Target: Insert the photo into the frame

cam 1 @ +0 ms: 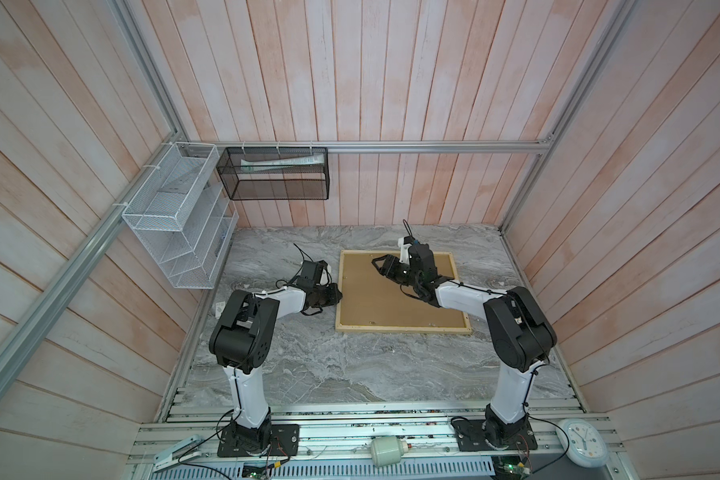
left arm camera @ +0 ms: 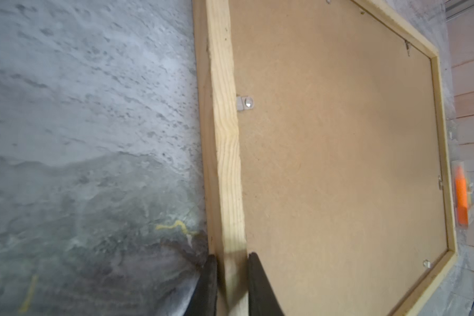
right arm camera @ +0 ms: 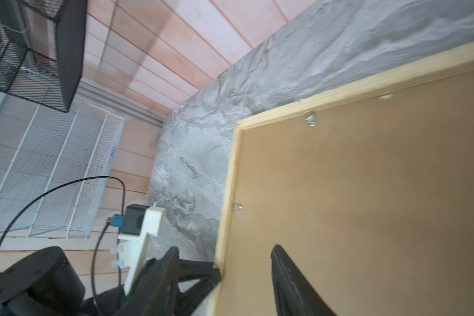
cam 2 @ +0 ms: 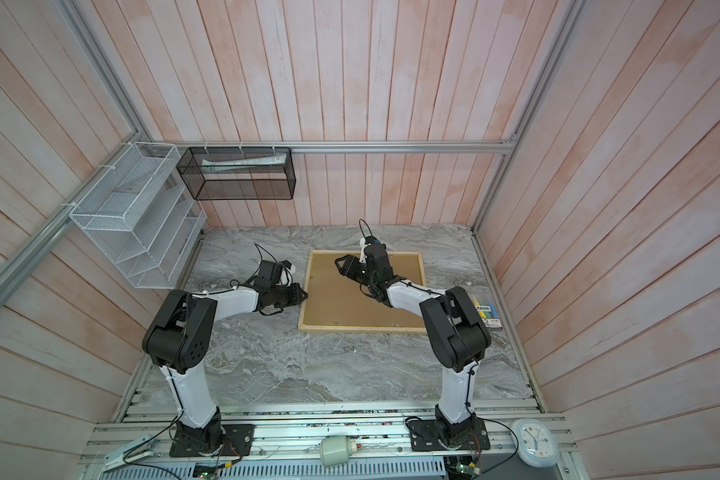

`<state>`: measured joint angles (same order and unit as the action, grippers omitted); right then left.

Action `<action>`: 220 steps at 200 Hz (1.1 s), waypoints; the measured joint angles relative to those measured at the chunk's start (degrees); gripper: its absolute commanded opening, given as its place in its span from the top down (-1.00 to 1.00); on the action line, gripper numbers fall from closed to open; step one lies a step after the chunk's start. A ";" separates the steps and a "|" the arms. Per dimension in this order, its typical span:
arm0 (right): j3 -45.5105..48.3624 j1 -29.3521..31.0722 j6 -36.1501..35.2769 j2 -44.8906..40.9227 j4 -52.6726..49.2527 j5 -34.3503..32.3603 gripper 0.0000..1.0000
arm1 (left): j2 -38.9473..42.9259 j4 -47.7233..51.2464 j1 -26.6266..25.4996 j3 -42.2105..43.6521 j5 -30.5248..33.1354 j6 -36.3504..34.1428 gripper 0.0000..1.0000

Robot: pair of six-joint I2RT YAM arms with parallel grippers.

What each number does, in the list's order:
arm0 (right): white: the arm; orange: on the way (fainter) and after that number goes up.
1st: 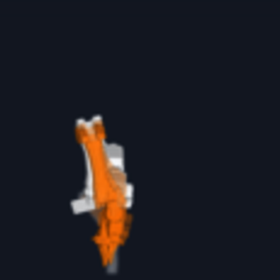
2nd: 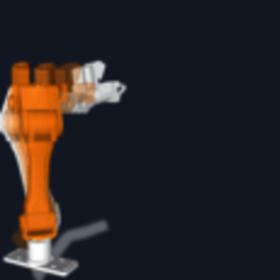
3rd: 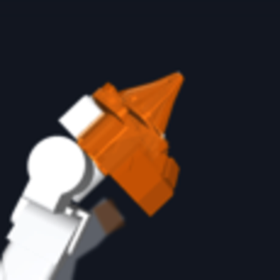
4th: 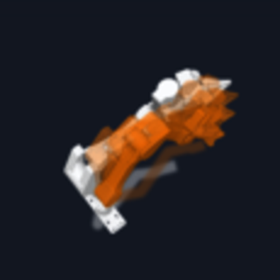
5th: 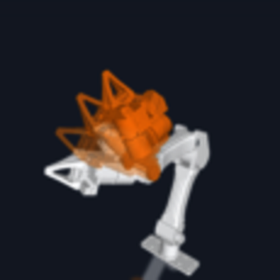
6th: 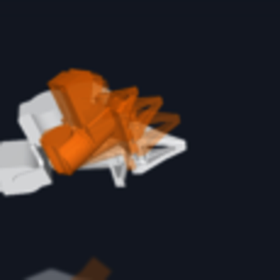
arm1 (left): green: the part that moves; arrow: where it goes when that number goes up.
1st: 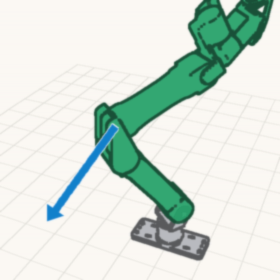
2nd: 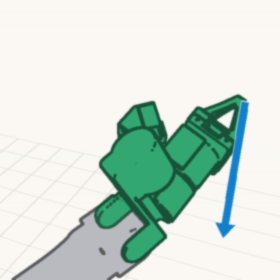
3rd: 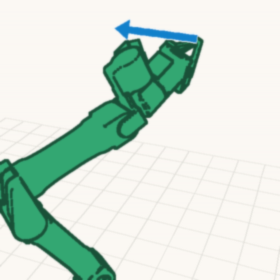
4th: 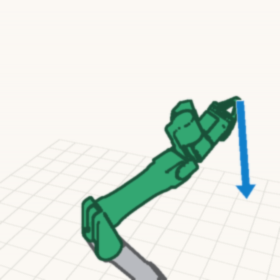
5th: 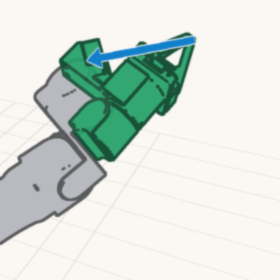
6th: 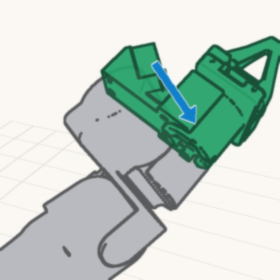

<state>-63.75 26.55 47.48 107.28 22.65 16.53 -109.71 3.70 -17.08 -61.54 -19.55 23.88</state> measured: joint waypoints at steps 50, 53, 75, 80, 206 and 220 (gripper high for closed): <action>12.24 -10.78 -1.38 -4.85 -0.85 0.04 -0.12 | -2.21 2.51 4.52 -3.82 -1.42 -2.21 0.53; 12.44 -11.10 -1.62 -4.96 -1.01 0.02 -0.12 | -2.36 2.47 4.68 -4.00 -1.57 -2.27 0.51; 13.11 -12.94 -3.19 -6.32 -2.23 0.09 -0.15 | -2.51 2.67 5.18 -4.13 -1.77 -1.75 0.42; 13.38 -13.35 -3.63 -6.86 -2.36 0.20 -0.16 | -2.49 2.78 5.18 -4.13 -1.64 -1.66 0.41; 11.76 -24.17 -13.29 -10.16 -10.69 0.26 -0.14 | 13.60 -0.57 0.42 14.69 10.03 9.97 0.36; 11.15 -25.16 -13.49 -8.87 -11.06 0.48 -0.13 | 14.93 -0.70 -0.39 16.17 10.88 11.19 0.36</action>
<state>-52.60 1.39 34.00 98.41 11.60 17.02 -94.78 3.01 -17.47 -45.36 -8.67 35.07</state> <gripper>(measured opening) 0.571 0.317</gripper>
